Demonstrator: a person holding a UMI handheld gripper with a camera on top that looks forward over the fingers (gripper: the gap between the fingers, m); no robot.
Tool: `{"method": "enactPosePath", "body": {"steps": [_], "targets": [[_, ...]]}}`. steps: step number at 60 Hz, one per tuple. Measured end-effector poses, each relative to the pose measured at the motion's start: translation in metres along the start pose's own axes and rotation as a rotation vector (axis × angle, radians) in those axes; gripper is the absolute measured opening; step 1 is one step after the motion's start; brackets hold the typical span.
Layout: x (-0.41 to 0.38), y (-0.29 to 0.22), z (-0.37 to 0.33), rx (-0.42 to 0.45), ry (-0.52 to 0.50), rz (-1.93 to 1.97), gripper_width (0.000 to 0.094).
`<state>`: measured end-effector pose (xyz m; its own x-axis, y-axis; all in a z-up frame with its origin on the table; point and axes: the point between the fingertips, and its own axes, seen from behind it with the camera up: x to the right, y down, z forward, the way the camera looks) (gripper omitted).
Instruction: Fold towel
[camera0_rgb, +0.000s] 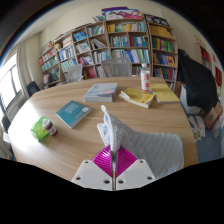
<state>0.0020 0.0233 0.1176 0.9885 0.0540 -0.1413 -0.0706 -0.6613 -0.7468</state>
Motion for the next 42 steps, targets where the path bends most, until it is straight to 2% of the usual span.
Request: {"method": "enactPosePath", "body": {"steps": [11, 22, 30, 34, 36, 38, 39, 40, 42], "targets": [[0.124, 0.012, -0.018, -0.02, 0.143, 0.095, 0.0035], [0.201, 0.09, 0.002, -0.204, 0.261, 0.146, 0.0037], [0.21, 0.092, 0.011, -0.179, 0.267, 0.15, 0.0075], [0.207, 0.089, 0.007, -0.181, 0.264, 0.161, 0.0184], [0.207, 0.086, 0.002, -0.182, 0.269, 0.158, 0.0276], [0.208, 0.081, -0.007, -0.177, 0.281, 0.142, 0.0517], [0.21, 0.078, -0.012, -0.17, 0.293, 0.131, 0.059], [0.214, 0.073, -0.022, -0.167, 0.307, 0.122, 0.0726], [0.216, 0.067, -0.032, -0.152, 0.339, 0.105, 0.0784]]}}
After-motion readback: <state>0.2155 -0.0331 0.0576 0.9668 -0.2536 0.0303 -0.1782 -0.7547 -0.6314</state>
